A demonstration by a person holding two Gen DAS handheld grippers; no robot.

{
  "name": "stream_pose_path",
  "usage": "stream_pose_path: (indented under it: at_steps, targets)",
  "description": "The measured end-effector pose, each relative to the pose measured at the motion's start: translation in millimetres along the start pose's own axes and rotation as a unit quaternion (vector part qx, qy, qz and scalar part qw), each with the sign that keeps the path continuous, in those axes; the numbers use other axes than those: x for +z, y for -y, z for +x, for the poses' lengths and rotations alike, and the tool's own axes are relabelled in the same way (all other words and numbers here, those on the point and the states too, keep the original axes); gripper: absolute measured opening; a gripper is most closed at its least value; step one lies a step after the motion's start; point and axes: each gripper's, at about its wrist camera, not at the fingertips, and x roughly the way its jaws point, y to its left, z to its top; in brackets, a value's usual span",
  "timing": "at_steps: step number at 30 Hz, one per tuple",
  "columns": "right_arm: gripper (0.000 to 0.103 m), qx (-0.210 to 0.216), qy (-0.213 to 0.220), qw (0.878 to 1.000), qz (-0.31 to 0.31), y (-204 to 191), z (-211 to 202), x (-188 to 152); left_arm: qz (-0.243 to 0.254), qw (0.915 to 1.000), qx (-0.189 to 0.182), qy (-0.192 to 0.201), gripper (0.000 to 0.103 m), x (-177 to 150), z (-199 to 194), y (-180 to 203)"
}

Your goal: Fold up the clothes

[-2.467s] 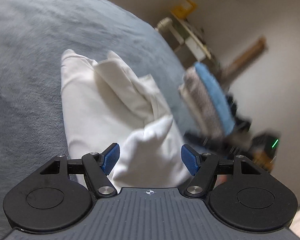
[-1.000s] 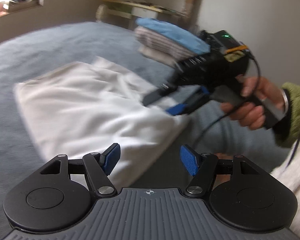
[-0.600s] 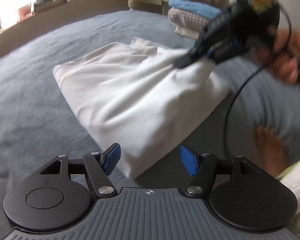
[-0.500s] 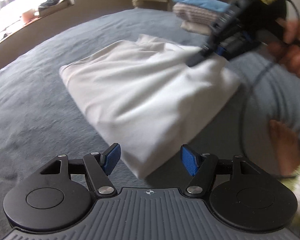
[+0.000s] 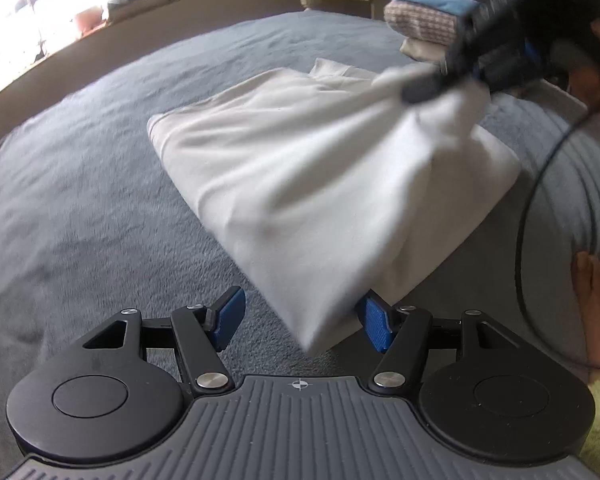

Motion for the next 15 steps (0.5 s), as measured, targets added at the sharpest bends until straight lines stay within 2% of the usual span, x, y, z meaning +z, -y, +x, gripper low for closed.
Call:
stream_pose_path:
  at_steps: [2,5,8,10,15]
  targets:
    - [0.010,-0.009,0.017,1.000,-0.004,3.0,-11.0,1.7,-0.008,1.0000,-0.002,-0.004,0.064,0.8,2.8,-2.7]
    - [0.010,-0.032,0.006,0.999,0.009,21.1,-10.6,-4.8,-0.017,0.9998,-0.005,-0.009,0.064,1.1,5.6,-4.8]
    - [0.010,-0.040,0.006,0.999,0.030,36.2,-9.3,-11.0,-0.001,1.0000,-0.001,-0.005,0.063,0.8,4.0,0.0]
    - [0.010,-0.037,0.017,0.999,0.022,32.5,-13.4,-11.1,0.014,0.9999,0.002,-0.002,0.056,1.1,3.3,3.7]
    - [0.010,-0.035,0.045,0.998,-0.016,18.9,-32.4,-8.4,0.020,0.9998,-0.003,-0.001,0.054,3.3,0.3,6.3]
